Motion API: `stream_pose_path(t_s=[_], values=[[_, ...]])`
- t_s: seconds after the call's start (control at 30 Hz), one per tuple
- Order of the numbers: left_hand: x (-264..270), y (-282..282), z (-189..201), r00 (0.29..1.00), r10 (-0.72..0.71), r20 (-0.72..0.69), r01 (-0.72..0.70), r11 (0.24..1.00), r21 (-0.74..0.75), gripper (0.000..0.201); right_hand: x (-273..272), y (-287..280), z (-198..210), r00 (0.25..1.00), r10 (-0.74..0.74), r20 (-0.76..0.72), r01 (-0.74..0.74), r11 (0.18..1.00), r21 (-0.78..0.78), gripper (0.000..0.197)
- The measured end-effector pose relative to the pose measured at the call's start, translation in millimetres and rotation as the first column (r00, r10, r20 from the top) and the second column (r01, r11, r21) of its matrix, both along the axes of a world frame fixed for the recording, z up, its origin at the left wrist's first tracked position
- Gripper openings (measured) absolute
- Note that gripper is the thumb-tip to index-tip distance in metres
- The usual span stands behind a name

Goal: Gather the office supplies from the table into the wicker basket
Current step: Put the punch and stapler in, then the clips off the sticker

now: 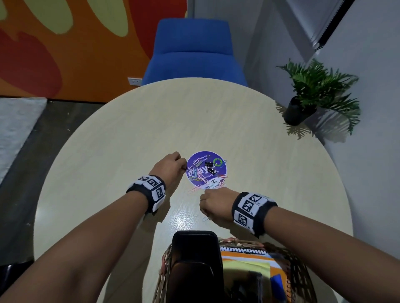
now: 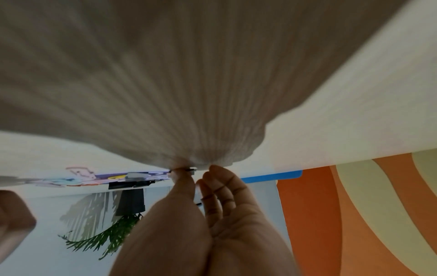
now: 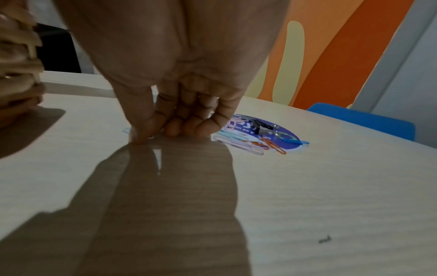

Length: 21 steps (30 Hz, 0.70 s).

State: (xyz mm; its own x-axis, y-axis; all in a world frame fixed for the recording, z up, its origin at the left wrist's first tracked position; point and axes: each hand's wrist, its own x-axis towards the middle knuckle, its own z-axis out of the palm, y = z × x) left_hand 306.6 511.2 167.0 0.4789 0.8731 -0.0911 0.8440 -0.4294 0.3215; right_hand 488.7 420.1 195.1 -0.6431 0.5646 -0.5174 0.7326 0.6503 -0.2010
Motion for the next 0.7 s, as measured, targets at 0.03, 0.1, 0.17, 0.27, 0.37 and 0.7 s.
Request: stream_pose_path(t_s=[0.03,0.1,0.17,0.27,0.37,0.7], values=[[1,1,1,1.000,-0.008,-0.007,0.008,1.000,0.000,0.017,0,0,1,1.000,-0.012,0.017,0.012,1.000,-0.007,0.016],[3,0,3,1.000,-0.019,-0.020,0.019,1.000,-0.002,0.018,0,1,3,0.998,-0.042,0.044,0.043,0.999,-0.019,0.018],[3,-3,4,0.999,-0.012,-0.032,0.011,1.000,-0.019,0.018,2,0,4,0.994,-0.091,0.068,0.093,0.995,-0.032,0.017],[0,-10,3,0.997,0.000,-0.077,-0.006,0.997,-0.082,0.015,6,-3,9,0.982,-0.182,0.060,0.184,0.982,-0.033,0.012],[-7,-22,5,0.994,-0.014,-0.109,-0.003,0.987,-0.158,0.016,19,-5,25,0.932,-0.361,-0.040,0.360,0.933,-0.028,0.014],[-42,-68,48,0.999,0.015,0.035,-0.010,0.990,-0.138,0.015,88,-77,103,0.719,-0.603,-0.346,0.598,0.790,-0.134,0.013]])
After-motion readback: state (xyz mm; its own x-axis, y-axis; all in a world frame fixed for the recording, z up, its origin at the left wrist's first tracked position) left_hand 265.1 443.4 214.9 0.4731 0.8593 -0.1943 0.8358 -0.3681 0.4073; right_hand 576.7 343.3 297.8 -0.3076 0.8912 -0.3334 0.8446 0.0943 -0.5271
